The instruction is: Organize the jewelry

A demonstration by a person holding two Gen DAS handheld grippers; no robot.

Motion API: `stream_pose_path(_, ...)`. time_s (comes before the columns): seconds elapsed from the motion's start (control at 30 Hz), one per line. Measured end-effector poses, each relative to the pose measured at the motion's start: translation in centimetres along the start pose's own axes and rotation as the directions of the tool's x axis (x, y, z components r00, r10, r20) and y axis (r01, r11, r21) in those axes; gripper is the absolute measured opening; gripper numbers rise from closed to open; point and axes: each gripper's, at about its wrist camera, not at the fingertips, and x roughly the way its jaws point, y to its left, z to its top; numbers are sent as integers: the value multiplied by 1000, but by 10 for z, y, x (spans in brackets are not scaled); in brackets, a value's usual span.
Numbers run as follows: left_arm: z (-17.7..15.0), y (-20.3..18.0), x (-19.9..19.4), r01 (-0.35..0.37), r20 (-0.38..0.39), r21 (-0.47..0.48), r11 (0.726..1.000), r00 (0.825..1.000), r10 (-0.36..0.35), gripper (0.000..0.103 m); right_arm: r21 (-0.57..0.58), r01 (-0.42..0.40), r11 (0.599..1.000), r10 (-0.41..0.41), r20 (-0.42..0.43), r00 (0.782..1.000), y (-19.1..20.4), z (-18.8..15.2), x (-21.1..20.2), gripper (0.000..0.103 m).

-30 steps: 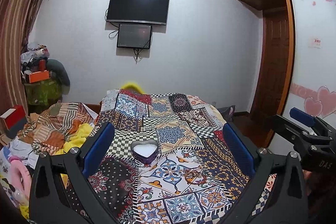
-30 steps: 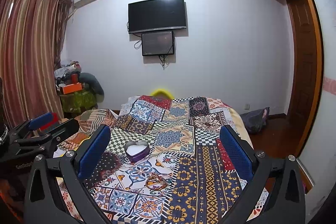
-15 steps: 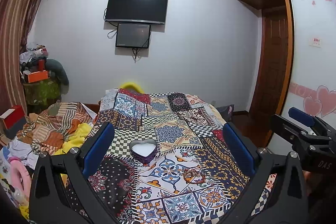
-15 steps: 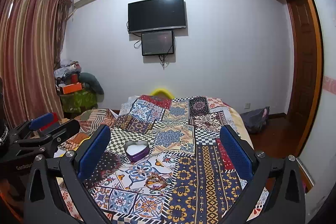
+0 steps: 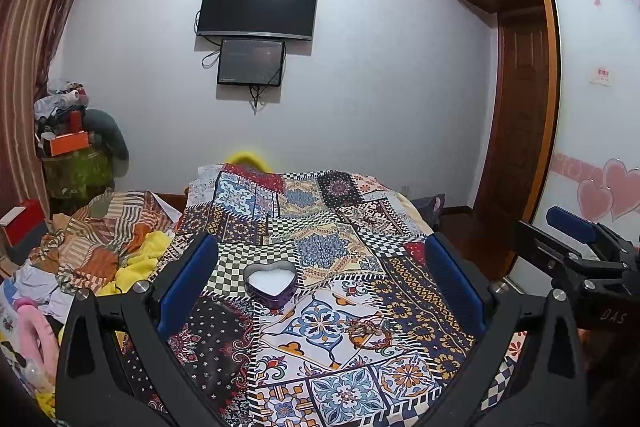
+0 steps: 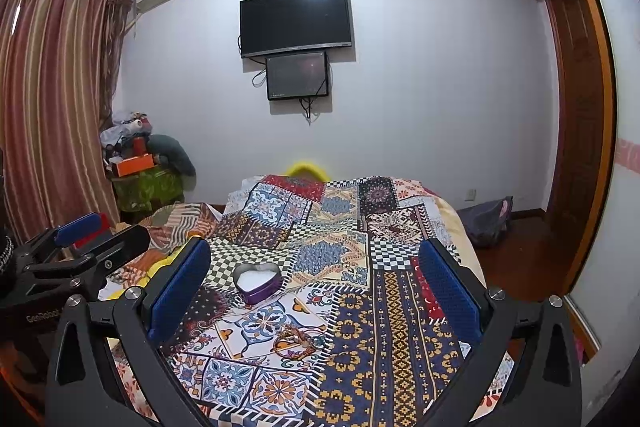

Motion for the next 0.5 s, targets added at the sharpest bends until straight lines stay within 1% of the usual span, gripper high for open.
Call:
stream_pose_path(0.2, -2, 1, 15, 3, -28, 0, 1000, 1000, -3, 103, 8, 8, 1000, -8, -33, 999, -7, -5, 13, 103)
stream_pose_path(0.33, -8, 2, 32, -3, -65, 2, 1000, 998, 3, 103, 7, 31, 1000, -30, -66, 997, -14, -12, 26, 103)
stream_pose_path(0.5, -25, 4, 62, -8, -146, 5, 1000, 989, 8, 103, -1, 72, 997, -71, -154, 985, -32, -30, 51, 103)
